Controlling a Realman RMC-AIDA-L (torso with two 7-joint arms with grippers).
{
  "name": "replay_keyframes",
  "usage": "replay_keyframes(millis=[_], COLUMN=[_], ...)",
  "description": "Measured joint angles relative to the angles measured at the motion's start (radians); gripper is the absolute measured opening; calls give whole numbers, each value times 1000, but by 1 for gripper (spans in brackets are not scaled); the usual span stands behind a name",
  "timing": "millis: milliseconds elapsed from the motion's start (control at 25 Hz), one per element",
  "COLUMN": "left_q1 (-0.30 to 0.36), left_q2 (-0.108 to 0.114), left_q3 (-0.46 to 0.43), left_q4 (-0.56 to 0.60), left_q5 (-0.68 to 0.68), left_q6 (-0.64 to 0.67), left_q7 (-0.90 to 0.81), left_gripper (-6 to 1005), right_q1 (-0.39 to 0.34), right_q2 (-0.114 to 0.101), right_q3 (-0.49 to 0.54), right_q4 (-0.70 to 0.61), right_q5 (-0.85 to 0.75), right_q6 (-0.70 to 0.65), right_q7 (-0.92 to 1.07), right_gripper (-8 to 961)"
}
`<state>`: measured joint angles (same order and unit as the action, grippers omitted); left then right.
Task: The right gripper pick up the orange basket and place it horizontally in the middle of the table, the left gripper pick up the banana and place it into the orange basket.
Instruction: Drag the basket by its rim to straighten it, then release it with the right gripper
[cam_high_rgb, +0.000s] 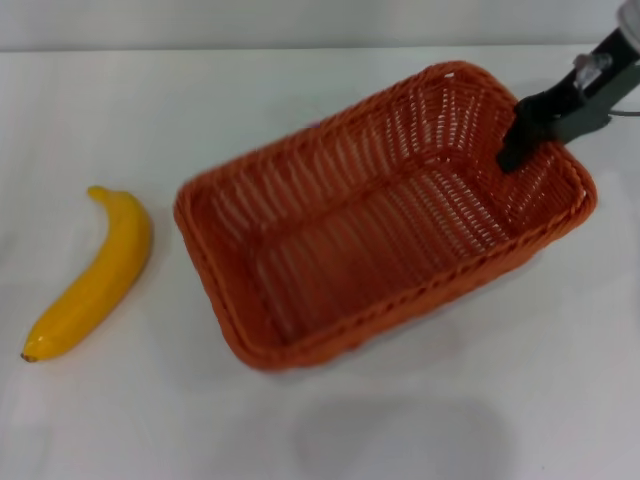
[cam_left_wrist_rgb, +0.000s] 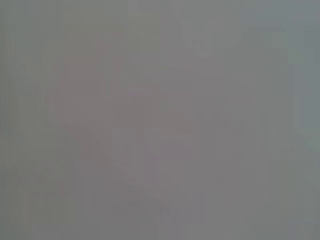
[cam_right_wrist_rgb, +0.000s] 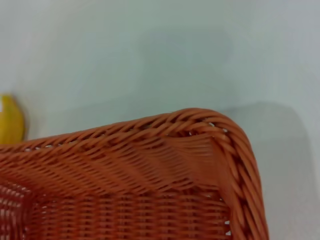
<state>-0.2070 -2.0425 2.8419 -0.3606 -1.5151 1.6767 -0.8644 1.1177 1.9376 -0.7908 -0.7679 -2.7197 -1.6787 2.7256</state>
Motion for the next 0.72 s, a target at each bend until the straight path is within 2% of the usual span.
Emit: replay_keyframes(millis=[120, 320, 400, 720], left_q1=[1, 6, 7, 6], left_q2=[12, 27, 27, 39], left_q3=[0, 1, 1, 1], left_q4=[7, 15, 15, 25], left_q5=[3, 3, 3, 3], left_q6=[0, 0, 0, -1], left_q7=[-1, -2, -2, -4], left_gripper=[753, 753, 752, 751], right_q1=[-48, -180, -222, -346], right_q2=[7, 59, 73, 90], right_q3=[48, 86, 83, 26], right_q4=[-43, -179, -215, -264], right_q5=[4, 43, 56, 172], right_q6=[-12, 1, 6, 16], right_q7=[51, 106, 113, 114], right_gripper=[116, 117, 117, 117])
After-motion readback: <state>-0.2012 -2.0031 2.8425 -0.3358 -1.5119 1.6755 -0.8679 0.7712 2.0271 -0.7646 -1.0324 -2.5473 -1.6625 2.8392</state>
